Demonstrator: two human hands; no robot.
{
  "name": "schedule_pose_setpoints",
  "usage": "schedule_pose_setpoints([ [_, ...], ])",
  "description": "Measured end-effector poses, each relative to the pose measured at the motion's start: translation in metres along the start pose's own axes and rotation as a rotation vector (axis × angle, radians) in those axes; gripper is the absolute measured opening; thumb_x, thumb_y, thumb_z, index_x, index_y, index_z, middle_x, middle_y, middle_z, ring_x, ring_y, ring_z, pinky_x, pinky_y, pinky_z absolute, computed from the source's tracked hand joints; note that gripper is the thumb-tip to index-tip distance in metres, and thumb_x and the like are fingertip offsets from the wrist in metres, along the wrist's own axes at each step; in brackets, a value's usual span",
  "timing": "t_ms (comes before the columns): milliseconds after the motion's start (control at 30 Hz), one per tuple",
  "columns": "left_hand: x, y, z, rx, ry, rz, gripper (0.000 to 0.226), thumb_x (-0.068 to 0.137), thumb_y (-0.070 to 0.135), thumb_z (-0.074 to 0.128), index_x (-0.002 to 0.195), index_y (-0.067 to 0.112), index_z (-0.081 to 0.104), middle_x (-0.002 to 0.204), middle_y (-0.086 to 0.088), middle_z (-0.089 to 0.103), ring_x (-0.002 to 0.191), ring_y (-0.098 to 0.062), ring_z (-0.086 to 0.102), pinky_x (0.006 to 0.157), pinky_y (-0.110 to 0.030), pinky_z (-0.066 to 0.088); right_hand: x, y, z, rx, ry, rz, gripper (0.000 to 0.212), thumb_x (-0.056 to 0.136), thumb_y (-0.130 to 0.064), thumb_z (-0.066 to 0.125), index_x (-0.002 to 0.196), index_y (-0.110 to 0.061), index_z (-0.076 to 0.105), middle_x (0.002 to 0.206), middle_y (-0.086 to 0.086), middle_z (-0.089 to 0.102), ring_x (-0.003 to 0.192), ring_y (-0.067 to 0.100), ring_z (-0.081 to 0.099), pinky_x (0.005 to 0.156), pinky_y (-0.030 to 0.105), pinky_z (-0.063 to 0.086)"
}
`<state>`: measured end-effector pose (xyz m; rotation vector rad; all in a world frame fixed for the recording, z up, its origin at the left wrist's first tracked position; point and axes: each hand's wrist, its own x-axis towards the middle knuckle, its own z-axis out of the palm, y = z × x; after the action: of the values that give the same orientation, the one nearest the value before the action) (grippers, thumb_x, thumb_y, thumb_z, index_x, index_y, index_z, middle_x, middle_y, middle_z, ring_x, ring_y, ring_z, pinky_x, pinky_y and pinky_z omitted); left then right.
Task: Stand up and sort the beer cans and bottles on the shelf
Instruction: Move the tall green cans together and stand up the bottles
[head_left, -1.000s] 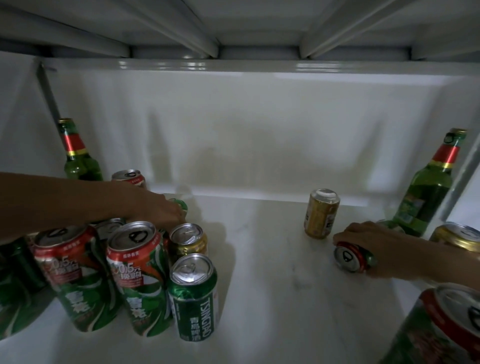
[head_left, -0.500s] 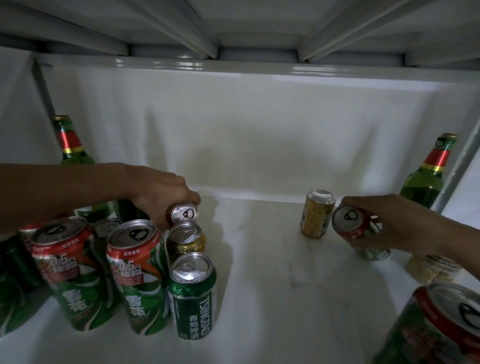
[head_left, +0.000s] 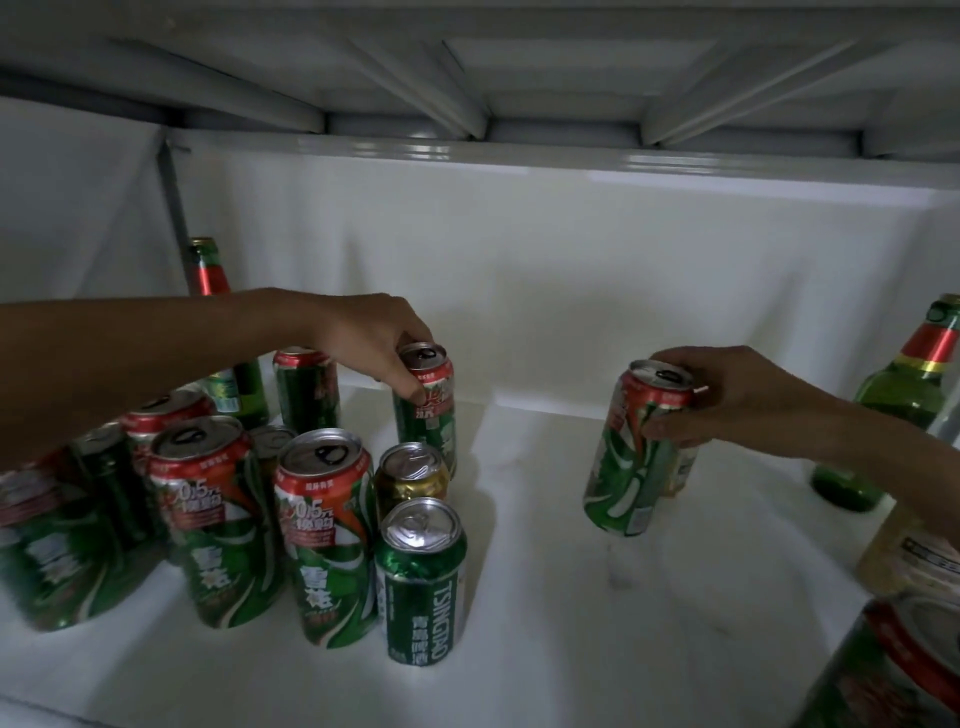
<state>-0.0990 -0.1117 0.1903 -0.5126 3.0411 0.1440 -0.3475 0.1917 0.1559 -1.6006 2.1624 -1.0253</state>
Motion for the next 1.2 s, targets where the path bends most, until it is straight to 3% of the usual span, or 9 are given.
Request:
schedule_pose_setpoints([
  [133, -0.001, 0.007, -0.001, -0.044, -0.055, -0.005, 0.038, 0.072, 0.052, 0.078, 0.104, 0.032, 0.075, 0.097, 0.008, 0.079, 0.093, -0.016, 0.074, 0.088, -0.046, 0.061, 0.023, -0.006, 0.018, 0.086, -0.044, 0.024, 0.041, 0.076, -0.007, 0.088, 0.112, -0.020, 0.073, 0.100, -0.006, 0.079, 0.087, 0.009, 0.077, 0.065, 0.019, 0.059],
  [333, 0.004, 0.011, 0.002, -0.193, -0.087, -0.027, 0.022, 0.079, 0.035, 0.084, 0.100, 0.031, 0.077, 0.087, 0.018, 0.077, 0.083, -0.004, 0.072, 0.077, -0.028, 0.061, 0.058, -0.015, 0.038, 0.107, -0.143, 0.058, 0.048, 0.072, -0.017, 0.091, 0.115, -0.020, 0.070, 0.110, -0.002, 0.076, 0.099, 0.018, 0.076, 0.084, 0.042, 0.064],
  [533, 0.011, 0.012, 0.004, -0.221, -0.099, -0.051, 0.024, 0.079, 0.034, 0.084, 0.101, 0.027, 0.077, 0.083, 0.014, 0.076, 0.073, 0.002, 0.067, 0.065, -0.019, 0.053, 0.075, -0.020, 0.064, 0.058, -0.199, 0.084, 0.055, 0.071, -0.024, 0.092, 0.117, -0.021, 0.063, 0.118, 0.000, 0.069, 0.104, 0.020, 0.073, 0.085, 0.043, 0.064],
  [767, 0.014, 0.016, 0.012, -0.187, -0.187, -0.081, 0.049, 0.085, 0.028, 0.081, 0.128, 0.021, 0.058, 0.118, -0.003, 0.070, 0.101, -0.018, 0.070, 0.079, -0.033, 0.061, 0.075, -0.023, 0.067, 0.033, -0.281, 0.120, 0.066, 0.075, -0.027, 0.088, 0.130, -0.027, 0.051, 0.125, -0.003, 0.063, 0.113, 0.018, 0.067, 0.093, 0.041, 0.061],
  [900, 0.010, 0.020, 0.013, -0.157, -0.204, -0.072, 0.062, 0.089, 0.028, 0.079, 0.142, 0.021, 0.047, 0.133, -0.009, 0.064, 0.119, -0.030, 0.064, 0.096, -0.048, 0.057, 0.066, -0.018, 0.062, 0.113, -0.335, 0.135, 0.065, 0.079, -0.031, 0.086, 0.133, -0.036, 0.050, 0.131, -0.009, 0.063, 0.114, 0.008, 0.068, 0.098, 0.036, 0.059],
  [1000, 0.006, 0.021, 0.005, -0.125, -0.176, -0.093, 0.090, 0.088, 0.033, 0.079, 0.159, 0.026, 0.024, 0.153, -0.001, 0.047, 0.133, -0.023, 0.051, 0.106, -0.037, 0.046, 0.057, -0.021, 0.046, 0.097, -0.414, 0.168, 0.078, 0.074, -0.043, 0.085, 0.139, -0.045, 0.042, 0.134, -0.021, 0.060, 0.113, -0.004, 0.067, 0.103, 0.032, 0.055],
  [1067, -0.001, 0.024, -0.004, -0.108, -0.121, -0.090, 0.097, 0.089, 0.041, 0.077, 0.162, 0.035, 0.014, 0.161, 0.001, 0.036, 0.144, -0.022, 0.040, 0.114, -0.039, 0.039, 0.049, -0.029, 0.031, 0.126, -0.380, 0.179, 0.095, 0.067, -0.050, 0.086, 0.145, -0.050, 0.033, 0.135, -0.019, 0.060, 0.117, 0.002, 0.067, 0.102, 0.030, 0.055],
  [1200, -0.024, 0.037, -0.018, -0.082, 0.072, 0.008, 0.085, 0.091, 0.046, 0.073, 0.158, 0.044, 0.021, 0.161, 0.007, 0.034, 0.146, -0.017, 0.036, 0.118, -0.041, 0.038, 0.015, -0.051, -0.010, 0.198, -0.182, 0.131, 0.109, 0.042, -0.067, 0.093, 0.139, -0.036, 0.055, 0.129, -0.010, 0.072, 0.116, 0.014, 0.071, 0.091, 0.022, 0.058],
])
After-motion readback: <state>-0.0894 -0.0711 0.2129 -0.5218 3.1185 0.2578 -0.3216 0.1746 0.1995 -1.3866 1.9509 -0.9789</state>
